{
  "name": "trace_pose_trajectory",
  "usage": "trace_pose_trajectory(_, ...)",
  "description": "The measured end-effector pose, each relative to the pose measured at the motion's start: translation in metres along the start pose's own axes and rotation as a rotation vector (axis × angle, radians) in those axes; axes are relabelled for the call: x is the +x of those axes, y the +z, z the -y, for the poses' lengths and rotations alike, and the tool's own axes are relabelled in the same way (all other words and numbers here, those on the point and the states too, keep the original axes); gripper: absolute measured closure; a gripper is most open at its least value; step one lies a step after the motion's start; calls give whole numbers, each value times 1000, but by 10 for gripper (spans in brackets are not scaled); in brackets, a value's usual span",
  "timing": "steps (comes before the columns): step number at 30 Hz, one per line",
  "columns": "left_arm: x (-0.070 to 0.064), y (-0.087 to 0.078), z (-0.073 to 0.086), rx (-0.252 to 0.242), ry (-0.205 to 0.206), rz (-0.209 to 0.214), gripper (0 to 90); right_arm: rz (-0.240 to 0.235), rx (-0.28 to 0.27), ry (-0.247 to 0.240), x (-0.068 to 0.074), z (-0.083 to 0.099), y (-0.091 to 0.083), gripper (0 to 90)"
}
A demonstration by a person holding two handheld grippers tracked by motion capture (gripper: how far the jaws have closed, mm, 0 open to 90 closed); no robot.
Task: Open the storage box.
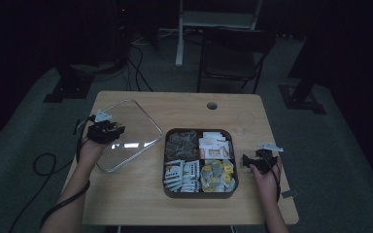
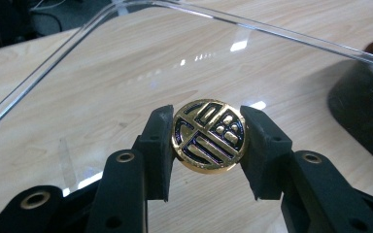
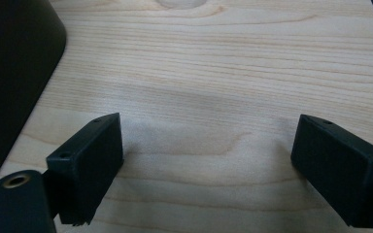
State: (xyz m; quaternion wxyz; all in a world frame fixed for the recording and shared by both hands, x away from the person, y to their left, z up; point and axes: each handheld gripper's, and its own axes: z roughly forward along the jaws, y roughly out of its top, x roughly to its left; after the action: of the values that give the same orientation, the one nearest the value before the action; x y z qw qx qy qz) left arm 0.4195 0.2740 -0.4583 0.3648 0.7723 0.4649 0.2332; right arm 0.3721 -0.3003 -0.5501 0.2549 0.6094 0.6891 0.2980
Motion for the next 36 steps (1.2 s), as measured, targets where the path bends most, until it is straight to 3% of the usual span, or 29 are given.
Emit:
trace_pose_trajectory(6,3,15,12,27,-20,-32,595,0,0,0,0,0,0,111)
trace_pose_trajectory(9,5,26,17,27,-58,-39,595,0,0,0,0,0,0,111)
trace_pose_trajectory(11,3,32,20,33,-62,-43,595,0,0,0,0,0,0,112)
trace_pose_trajectory(17,-2,47,24,40,-85,-45,595,0,0,0,0,0,0,111)
trace_pose_trajectory(26,3,64,28,51,-132,-56,595,0,0,0,0,0,0,111)
trace_pose_trajectory(36,1,81,26,70,-114,-63,594,0,0,0,0,0,0,111)
